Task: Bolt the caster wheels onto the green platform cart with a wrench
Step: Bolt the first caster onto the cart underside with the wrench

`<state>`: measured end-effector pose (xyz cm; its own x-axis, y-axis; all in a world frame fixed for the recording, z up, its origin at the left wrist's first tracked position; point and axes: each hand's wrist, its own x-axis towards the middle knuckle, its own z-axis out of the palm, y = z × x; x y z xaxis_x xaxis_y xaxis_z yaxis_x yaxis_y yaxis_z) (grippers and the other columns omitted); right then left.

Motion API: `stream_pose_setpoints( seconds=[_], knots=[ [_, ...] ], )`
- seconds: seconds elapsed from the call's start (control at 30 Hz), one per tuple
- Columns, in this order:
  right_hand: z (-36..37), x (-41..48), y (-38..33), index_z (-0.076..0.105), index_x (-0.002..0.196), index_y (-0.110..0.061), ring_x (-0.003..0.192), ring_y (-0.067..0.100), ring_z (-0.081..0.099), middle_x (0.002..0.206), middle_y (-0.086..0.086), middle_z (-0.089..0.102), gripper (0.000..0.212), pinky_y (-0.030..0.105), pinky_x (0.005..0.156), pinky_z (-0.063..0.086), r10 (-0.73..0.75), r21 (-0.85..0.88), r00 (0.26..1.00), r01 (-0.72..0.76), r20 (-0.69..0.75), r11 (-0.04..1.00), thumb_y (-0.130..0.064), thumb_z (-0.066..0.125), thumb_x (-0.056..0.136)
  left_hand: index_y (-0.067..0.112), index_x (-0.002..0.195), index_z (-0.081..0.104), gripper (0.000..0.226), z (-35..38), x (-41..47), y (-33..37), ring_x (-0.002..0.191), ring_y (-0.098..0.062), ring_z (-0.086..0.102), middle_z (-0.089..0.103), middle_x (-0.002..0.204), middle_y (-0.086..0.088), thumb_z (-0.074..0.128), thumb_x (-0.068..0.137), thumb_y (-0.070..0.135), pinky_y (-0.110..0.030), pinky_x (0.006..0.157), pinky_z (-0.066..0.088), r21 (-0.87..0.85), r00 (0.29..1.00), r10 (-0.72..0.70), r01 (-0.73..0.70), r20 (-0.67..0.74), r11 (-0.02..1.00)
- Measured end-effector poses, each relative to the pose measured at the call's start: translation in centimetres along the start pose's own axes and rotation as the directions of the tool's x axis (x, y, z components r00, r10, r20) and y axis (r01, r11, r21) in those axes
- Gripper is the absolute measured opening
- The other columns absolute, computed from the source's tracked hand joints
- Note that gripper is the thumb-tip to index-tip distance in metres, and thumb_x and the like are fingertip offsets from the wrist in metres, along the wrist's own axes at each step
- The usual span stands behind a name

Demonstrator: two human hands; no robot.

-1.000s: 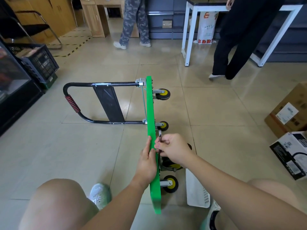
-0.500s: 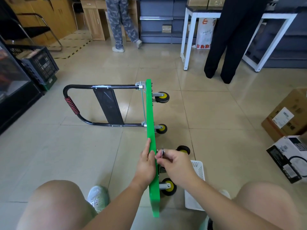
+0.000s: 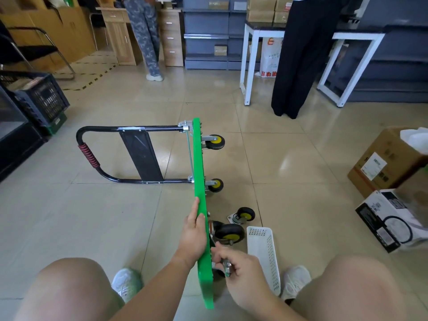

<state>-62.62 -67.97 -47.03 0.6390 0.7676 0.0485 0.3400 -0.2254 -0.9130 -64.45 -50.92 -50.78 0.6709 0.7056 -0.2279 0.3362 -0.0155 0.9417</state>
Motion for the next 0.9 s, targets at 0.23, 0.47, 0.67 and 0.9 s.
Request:
stream_pose_setpoints(
  seconds=[0.23, 0.47, 0.67, 0.9],
  knots=[
    [-0.6, -0.4, -0.1, 0.075, 0.099, -0.036, 0.124, -0.01, 0.053, 0.131, 0.001, 0.064, 0.052, 0.014, 0.098, 0.047, -0.034, 0.0, 0.998, 0.034, 0.053, 0.999, 0.012, 0.06, 0.084, 0.054, 0.158, 0.024, 0.05, 0.1, 0.0, 0.0, 0.118, -0.007, 0.052, 0.041, 0.146, 0.007, 0.031, 0.112, 0.036, -0.027, 0.105, 0.032, -0.001, 1.0, 0.004, -0.004, 0.003, 1.0],
    [-1.1, 0.7, -2.2, 0.077, 0.088, -0.035, 0.088, 0.012, 0.073, 0.092, -0.006, 0.077, 0.044, 0.021, 0.081, 0.056, 0.137, 0.267, 0.977, -0.09, -0.163, 0.959, 0.008, 0.07, 0.085, 0.052, 0.159, 0.023, 0.051, 0.0, 0.3, 0.0, 0.103, -0.007, 0.06, 0.052, 0.139, 0.003, 0.031, 0.112, 0.035, -0.024, 0.089, 0.045, -0.007, 1.0, 0.022, -0.022, 0.008, 1.0],
    [-4.2, 5.3, -3.9, 0.068, 0.089, -0.019, 0.089, 0.016, 0.073, 0.084, -0.001, 0.076, 0.02, 0.034, 0.084, 0.06, 0.275, 0.374, 0.954, -0.214, -0.119, 0.902, 0.001, 0.067, 0.09, 0.05, 0.16, 0.022, 0.052, -0.1, 0.3, -0.2, 0.102, 0.0, 0.06, 0.049, 0.144, 0.002, 0.033, 0.112, 0.035, -0.01, 0.08, 0.043, 0.003, 0.999, 0.039, -0.039, 0.03, 0.999],
    [-5.5, 9.0, -4.0, 0.067, 0.093, -0.016, 0.087, 0.02, 0.073, 0.09, 0.01, 0.075, 0.008, 0.035, 0.078, 0.062, 0.278, 0.29, 0.961, -0.264, -0.008, 0.92, -0.011, 0.062, 0.096, 0.053, 0.159, 0.022, 0.051, 0.0, 0.1, 0.1, 0.11, -0.018, 0.063, 0.054, 0.136, 0.002, 0.031, 0.112, 0.034, -0.025, 0.085, 0.048, -0.013, 1.0, -0.007, 0.008, 0.019, 1.0]
  ],
)
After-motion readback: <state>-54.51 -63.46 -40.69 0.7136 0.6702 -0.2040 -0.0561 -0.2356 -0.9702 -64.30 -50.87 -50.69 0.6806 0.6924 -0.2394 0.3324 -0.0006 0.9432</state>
